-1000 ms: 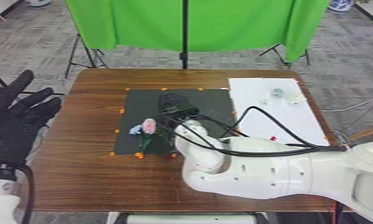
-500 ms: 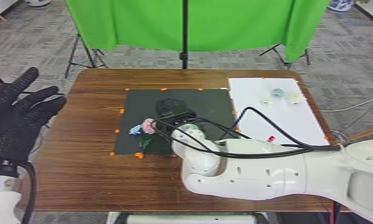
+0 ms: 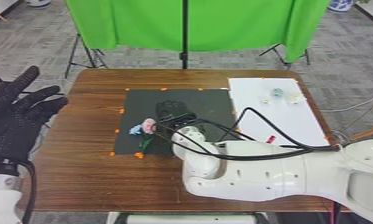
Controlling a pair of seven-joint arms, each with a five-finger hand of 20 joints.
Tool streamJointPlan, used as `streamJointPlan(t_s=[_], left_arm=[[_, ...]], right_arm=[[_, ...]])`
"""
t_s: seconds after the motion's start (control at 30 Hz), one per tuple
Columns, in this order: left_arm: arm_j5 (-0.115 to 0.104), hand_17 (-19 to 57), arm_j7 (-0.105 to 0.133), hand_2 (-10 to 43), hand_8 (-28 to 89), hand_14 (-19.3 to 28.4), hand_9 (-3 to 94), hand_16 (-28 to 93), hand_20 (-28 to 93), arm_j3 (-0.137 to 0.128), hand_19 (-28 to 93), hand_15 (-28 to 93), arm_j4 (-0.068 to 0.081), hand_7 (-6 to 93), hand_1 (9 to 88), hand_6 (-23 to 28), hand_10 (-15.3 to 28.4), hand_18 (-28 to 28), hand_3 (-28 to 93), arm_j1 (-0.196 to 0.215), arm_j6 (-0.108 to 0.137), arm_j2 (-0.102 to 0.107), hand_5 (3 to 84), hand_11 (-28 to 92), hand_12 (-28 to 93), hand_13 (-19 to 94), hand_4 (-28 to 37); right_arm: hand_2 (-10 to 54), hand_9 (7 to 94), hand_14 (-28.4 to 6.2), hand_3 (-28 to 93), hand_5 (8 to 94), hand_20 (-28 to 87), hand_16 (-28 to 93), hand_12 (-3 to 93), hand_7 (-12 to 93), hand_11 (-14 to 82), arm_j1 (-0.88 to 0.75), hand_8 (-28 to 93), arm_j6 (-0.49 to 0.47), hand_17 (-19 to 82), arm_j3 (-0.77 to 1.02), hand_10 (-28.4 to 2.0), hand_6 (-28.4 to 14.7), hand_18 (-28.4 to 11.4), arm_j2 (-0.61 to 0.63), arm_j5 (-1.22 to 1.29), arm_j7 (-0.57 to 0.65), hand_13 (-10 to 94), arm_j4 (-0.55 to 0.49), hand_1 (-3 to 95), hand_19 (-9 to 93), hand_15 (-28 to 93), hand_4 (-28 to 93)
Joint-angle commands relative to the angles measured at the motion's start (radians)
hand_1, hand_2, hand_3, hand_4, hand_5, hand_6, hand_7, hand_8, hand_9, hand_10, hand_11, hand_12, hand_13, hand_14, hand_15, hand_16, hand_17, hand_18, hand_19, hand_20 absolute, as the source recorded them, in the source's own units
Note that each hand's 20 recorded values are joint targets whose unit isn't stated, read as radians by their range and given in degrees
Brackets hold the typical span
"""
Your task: Arrange flowers
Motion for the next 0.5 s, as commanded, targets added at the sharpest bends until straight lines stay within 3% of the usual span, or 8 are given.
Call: streamJointPlan(t_s=[0.03,0.5], left_arm=[[0.006,-5.3,-0.004,10.6,-12,28.4,38.7,-6,29,0.000,60,57,0.003,18.1,19.7,6.1,21.4,28.4,73,0.017,-0.008,-0.011,29.4,28,15,37,-28.3],[0.008,-4.9,-0.003,10.3,-12,28.4,39.0,-5,31,0.002,59,57,0.000,18.1,20.3,6.1,21.2,28.4,73,0.024,-0.008,-0.014,29.3,28,16,38,-28.3]], right_arm=[[-9.5,90.3,-4.2,75,67.5,-6,20,25.3,16,24.0,0.007,-12,-0.039,45,0.009,-9.0,-0.8,-17.3,-0.002,-0.018,0.008,88,-0.010,47.1,93,47,-28],[-9.5,89.2,-4.5,74,65.1,-5,20,25.2,15,24.3,0.003,-12,-0.059,44,0.014,-9.4,-1.5,-17.8,0.005,-0.015,0.004,87,-0.018,46.8,93,49,-28]])
